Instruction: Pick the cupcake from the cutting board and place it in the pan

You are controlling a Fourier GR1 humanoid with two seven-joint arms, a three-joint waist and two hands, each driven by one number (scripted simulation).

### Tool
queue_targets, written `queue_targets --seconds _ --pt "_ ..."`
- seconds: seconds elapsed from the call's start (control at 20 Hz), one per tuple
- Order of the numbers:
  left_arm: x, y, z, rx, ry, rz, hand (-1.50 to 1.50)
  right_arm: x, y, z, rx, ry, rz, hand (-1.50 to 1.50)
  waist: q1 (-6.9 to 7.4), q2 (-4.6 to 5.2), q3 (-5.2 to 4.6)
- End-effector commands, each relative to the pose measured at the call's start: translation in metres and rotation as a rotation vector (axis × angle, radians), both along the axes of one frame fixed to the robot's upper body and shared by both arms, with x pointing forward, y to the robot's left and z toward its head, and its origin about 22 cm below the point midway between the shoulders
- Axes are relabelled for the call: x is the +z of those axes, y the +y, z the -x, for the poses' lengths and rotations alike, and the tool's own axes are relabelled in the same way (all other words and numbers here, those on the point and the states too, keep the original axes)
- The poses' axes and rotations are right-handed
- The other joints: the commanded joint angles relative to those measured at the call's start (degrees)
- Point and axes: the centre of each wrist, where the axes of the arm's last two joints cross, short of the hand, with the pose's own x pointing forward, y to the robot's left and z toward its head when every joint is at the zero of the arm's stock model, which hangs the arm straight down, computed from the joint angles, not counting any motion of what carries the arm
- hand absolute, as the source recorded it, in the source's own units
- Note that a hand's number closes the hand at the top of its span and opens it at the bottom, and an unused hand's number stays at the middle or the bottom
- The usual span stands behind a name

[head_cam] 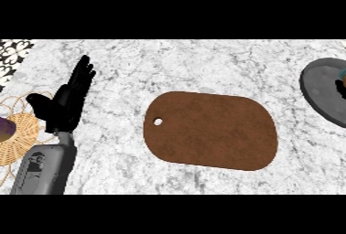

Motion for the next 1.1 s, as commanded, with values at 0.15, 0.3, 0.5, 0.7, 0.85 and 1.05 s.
queue_targets --seconds 0.15,0.3,0.5,0.7,0.85,1.05 --pt "0.002 -0.007 -0.003 -0.026 -0.011 -0.012 0.00 -0.023 -0.006 0.003 0.065 0.287 -0.183 -1.50 0.92 0.45 0.04" --pt "-0.003 0.005 0.001 -0.008 0.003 0.000 0.00 -0.047 0.003 0.006 0.120 0.334 -0.239 -1.50 1.28 0.60 0.14" --pt "-0.001 -0.001 0.003 -0.015 -0.018 -0.012 0.00 -0.033 -0.005 0.004 0.151 0.280 -0.247 -1.50 0.75 0.24 0.15" --pt "-0.010 -0.002 0.006 0.014 0.011 0.007 0.00 -0.024 -0.022 0.013 0.192 0.109 -0.360 -1.50 -0.84 -0.13 0.16" --pt "-0.008 0.010 0.003 0.029 0.013 -0.005 0.00 -0.010 -0.030 0.013 0.175 0.009 -0.500 -1.50 -1.62 -0.26 0.06" --pt "-0.001 0.014 -0.001 0.044 -0.013 -0.009 0.00 -0.008 -0.063 0.044 0.224 0.053 -0.629 -1.50 -2.65 -0.50 0.04"
